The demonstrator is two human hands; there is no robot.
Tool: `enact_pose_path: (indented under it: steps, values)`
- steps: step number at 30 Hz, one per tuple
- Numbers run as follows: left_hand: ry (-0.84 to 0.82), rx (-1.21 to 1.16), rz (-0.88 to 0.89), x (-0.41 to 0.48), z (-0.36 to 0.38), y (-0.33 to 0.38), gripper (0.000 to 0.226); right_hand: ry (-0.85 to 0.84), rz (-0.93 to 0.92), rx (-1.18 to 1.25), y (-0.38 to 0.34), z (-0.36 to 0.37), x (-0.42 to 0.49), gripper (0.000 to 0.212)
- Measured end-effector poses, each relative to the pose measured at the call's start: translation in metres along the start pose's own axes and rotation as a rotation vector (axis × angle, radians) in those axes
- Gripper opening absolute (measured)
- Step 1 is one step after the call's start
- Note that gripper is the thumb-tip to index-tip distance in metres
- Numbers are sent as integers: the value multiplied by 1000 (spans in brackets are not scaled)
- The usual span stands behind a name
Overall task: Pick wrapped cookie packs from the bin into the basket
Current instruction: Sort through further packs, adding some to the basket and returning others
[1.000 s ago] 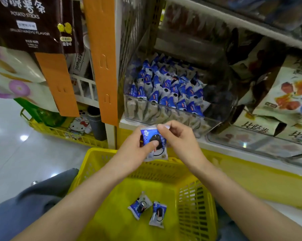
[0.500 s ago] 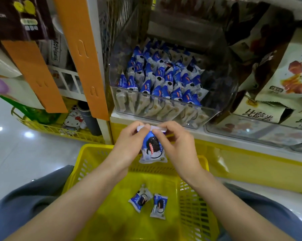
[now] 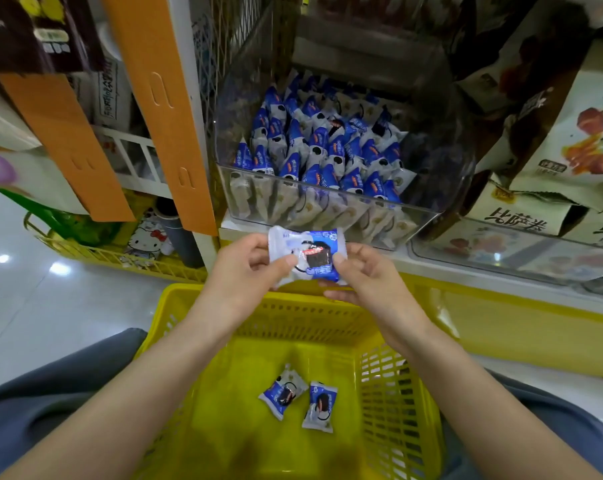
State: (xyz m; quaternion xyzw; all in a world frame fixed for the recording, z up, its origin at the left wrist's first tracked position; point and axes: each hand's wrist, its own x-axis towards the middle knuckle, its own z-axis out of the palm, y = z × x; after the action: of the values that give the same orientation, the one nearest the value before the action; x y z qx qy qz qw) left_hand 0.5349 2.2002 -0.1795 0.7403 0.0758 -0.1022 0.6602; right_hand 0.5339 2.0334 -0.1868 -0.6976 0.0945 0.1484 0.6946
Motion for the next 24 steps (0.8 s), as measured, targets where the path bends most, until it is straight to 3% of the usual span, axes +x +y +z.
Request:
enact_pose_path:
  steps: [5, 8, 10, 13, 15, 20, 24]
  values:
    - [62, 48, 106, 2, -6, 0, 9, -292, -13, -388, 3, -3, -4, 23]
    - [49, 56, 116, 3, -3, -2, 11, -126, -37, -584, 12, 0, -3, 50]
    - [29, 93, 138, 3, -1, -3, 12, 31, -124, -569, 11, 2, -2, 57]
    - [-18, 134, 154, 2, 3, -6, 10, 26, -302, -478, 8, 4, -2, 26]
    - [-30, 120, 139, 1, 6, -9, 12, 23, -313, -407, 9, 6, -3, 15]
    - [-33, 140, 154, 2, 8, -8, 22, 11, -339, -388, 6, 8, -8, 6]
    - [-59, 170, 165, -1, 11, -7, 19, 76, -415, -494, 6, 8, -14, 10]
